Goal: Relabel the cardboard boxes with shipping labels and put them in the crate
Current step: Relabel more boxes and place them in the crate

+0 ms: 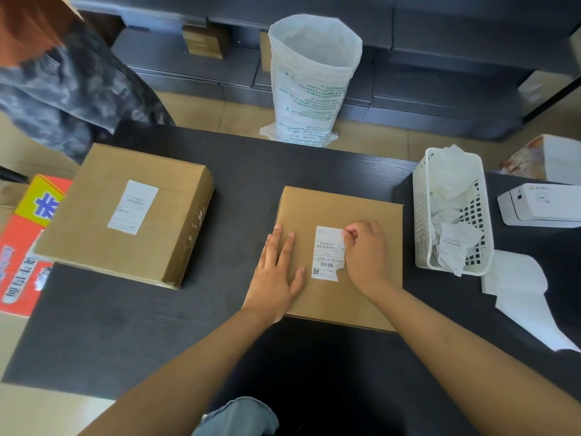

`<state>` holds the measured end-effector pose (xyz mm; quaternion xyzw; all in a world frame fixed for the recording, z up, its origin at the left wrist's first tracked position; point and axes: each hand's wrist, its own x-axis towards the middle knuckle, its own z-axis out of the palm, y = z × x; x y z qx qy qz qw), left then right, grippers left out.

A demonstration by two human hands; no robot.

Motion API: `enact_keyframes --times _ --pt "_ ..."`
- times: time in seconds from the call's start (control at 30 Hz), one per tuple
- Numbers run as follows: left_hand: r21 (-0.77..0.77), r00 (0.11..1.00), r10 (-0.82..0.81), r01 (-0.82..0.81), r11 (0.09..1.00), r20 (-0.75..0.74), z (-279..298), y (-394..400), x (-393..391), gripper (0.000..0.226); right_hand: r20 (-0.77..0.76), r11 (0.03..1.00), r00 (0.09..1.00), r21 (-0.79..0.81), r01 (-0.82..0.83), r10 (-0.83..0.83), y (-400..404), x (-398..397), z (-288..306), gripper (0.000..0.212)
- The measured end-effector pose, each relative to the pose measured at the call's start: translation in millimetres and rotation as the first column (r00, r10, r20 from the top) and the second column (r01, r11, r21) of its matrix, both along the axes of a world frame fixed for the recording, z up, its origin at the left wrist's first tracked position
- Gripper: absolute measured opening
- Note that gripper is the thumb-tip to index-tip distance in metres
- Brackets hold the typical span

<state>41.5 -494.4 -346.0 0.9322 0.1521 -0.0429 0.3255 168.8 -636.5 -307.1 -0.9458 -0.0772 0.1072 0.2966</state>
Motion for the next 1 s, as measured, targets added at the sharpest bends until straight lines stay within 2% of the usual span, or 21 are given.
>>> enact_keyframes --times 0.13,0.3,0.47,0.67,0.83,0.93,1.0 --pt "-0.006 1.0 -0.001 0.002 1.0 0.009 0 0 0 0.069 -0.01 0.999 0.999 0.008 0.053 -0.053 5 -1 1 0.012" --pt "-0.015 1.0 0.001 -0.002 1.0 -0.008 1 0 1 0.069 -0.071 0.999 0.997 -0.04 -0.002 -0.001 5 6 1 0.012" --pt "-0.032 1.0 0.002 -0.002 0.999 0.004 2 1 0 0.069 -0.036 0.999 0.999 0.035 0.039 -0.038 3 2 -1 0.009" --pt "-0.039 1.0 0.012 -0.011 0.999 0.012 0 1 0 0.069 -0.034 0.993 0.996 -0.085 0.085 -0.088 14 6 -2 0.013" --pt "-0.043 1.0 0.011 -0.011 0.999 0.004 0 1 0 0.069 -0.067 0.965 0.998 -0.26 -0.019 0.002 21 4 -1 0.017" --pt "-0.036 1.0 0.012 -0.012 0.999 -0.004 0 1 0 0.069 -0.014 0.985 0.996 -0.146 -0.09 0.089 5 -2 -4 0.007" --pt "-0.033 1.0 0.013 -0.013 0.999 -0.003 1 0 0 0.069 0.002 0.999 0.999 0.005 -0.034 0.034 -5 -7 -4 0.004"
